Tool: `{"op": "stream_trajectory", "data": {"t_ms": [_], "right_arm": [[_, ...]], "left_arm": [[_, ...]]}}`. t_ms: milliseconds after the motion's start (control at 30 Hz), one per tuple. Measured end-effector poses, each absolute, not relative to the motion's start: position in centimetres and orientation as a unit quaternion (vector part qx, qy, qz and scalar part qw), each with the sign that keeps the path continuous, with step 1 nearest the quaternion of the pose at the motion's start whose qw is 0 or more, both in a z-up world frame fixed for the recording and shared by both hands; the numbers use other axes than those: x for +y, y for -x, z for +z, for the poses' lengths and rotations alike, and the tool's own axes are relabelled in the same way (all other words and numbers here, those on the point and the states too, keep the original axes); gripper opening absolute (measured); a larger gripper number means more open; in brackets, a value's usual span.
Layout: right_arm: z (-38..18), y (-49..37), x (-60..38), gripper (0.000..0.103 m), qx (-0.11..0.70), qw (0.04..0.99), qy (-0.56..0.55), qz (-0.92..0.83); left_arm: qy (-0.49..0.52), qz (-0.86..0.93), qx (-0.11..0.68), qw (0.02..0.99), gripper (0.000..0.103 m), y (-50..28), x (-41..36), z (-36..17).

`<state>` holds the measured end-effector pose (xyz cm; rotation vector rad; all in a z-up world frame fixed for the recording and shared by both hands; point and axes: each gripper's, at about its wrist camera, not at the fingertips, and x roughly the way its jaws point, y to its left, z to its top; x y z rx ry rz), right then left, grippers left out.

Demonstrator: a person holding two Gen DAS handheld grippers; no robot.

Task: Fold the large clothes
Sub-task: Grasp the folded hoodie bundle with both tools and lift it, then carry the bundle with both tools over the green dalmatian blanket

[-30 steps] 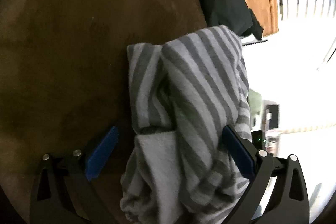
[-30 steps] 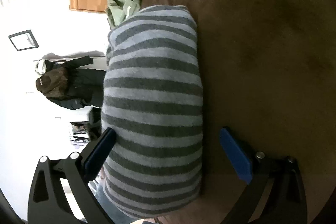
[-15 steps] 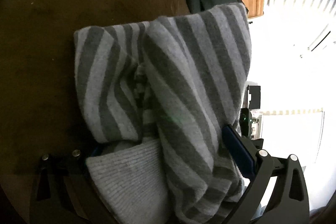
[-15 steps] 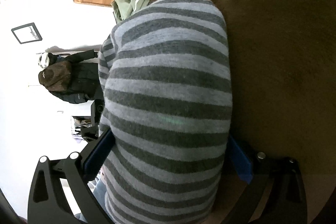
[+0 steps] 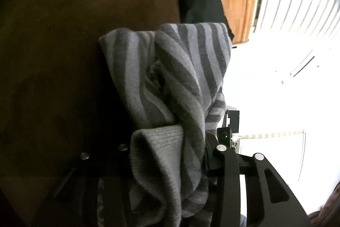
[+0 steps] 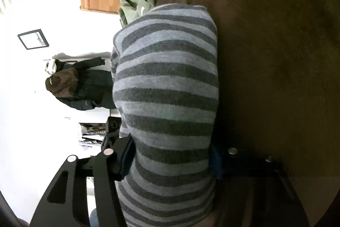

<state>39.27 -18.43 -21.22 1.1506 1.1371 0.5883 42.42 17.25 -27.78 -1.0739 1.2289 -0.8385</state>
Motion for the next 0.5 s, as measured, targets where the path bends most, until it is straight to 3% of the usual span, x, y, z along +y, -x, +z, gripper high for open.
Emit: {"op": "stream_trajectory", "data": {"t_ms": [500], "right_arm": [[-11.4,-36.9,-20.7,0.054,0.454,0.684,-0.492,0.289]], "left_arm": [[0.397,-0.4,0.512,0.648,0.039,-40.3,16.5,-16.7]]}}
